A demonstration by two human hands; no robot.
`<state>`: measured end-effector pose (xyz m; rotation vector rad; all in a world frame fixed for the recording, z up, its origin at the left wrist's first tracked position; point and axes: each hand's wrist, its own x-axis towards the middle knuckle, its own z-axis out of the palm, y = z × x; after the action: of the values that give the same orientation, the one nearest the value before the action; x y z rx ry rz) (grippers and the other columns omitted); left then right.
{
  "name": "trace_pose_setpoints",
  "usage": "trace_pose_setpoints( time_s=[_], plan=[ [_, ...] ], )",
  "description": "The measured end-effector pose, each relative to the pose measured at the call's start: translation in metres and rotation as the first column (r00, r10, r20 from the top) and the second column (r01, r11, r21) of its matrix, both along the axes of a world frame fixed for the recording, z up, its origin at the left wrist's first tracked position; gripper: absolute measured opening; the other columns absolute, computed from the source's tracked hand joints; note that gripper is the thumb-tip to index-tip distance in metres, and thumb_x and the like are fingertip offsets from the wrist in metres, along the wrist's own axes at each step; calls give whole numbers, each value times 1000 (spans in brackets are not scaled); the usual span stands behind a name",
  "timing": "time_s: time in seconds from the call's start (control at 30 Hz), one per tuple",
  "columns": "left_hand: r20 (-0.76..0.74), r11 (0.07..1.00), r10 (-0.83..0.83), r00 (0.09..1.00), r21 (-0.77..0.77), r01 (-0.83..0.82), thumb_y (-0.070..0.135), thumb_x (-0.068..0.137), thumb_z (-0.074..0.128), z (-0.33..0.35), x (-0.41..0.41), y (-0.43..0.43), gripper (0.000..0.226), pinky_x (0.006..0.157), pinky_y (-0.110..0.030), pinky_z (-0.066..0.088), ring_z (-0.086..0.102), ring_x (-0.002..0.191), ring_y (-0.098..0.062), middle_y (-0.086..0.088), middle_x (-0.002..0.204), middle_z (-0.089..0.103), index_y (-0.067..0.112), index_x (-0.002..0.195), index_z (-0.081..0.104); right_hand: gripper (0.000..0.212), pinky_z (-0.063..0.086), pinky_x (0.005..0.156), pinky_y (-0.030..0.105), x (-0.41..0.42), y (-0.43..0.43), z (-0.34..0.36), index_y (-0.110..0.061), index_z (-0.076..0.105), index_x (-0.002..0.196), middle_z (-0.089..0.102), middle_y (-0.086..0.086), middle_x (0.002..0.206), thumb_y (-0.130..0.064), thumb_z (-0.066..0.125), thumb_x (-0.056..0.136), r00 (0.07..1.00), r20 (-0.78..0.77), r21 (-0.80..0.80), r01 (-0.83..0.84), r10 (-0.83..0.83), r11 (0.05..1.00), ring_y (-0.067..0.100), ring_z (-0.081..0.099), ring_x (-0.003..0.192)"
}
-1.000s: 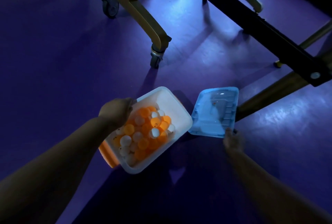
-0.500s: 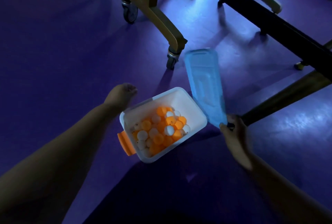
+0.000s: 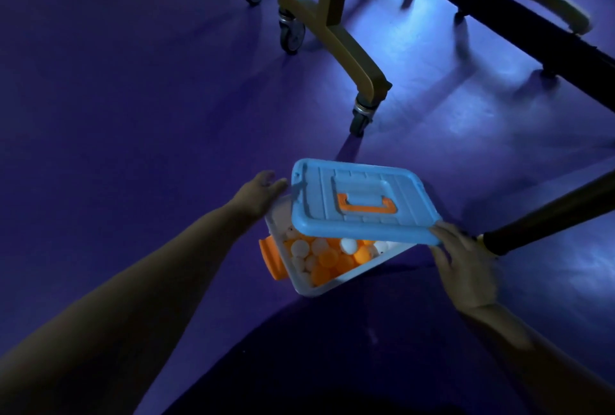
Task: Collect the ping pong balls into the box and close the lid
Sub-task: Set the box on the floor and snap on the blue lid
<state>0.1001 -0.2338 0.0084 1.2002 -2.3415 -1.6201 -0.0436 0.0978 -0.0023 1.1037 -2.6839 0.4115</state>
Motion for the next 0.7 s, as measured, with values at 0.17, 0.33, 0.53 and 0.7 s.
trace_pose_setpoints(
  time_s=[0.17, 0.33, 0.53, 0.7],
  plan=[
    [133, 989, -109, 985, -80, 120, 36, 88, 62, -11, 9, 14, 79, 109, -45, 32, 32, 136, -32, -14, 152, 30, 15, 149, 17, 39, 54, 68, 35, -1, -3, -2, -8, 66, 108, 65, 9, 118, -25, 39, 85, 998, -53, 37, -33, 35, 999, 31, 68, 84],
    [304, 931, -210, 929, -229, 285, 40, 70, 79, -15, 18, 19, 113, 113, -53, 22, 11, 143, -33, -10, 158, 8, 18, 150, 3, 24, 56, 66, 41, 2, -5, -8, -4, 65, 103, 59, 12, 119, -1, 62, 80, 995, 101, 16, -3, 1, 1000, 33, 63, 97],
    [332, 858, -319, 888, -298, 419, 44, 56, 86, -15, 31, 17, 134, 113, -51, 17, 2, 145, -27, -2, 159, -6, 21, 150, -8, 35, 49, 80, 41, 4, -11, -5, -1, 60, 112, 50, 12, 130, 10, 55, 79, 966, 258, -1, 12, -11, 1000, 33, 60, 103],
    [343, 799, -401, 849, -323, 508, 43, 56, 85, -24, 46, 19, 131, 113, -48, 21, 9, 143, -26, -2, 158, 7, 21, 150, -3, 29, 41, 82, 30, 8, -21, -4, -1, 56, 115, 47, 11, 130, -7, 59, 87, 954, 299, -32, -11, 20, 999, 29, 56, 108]
  ],
)
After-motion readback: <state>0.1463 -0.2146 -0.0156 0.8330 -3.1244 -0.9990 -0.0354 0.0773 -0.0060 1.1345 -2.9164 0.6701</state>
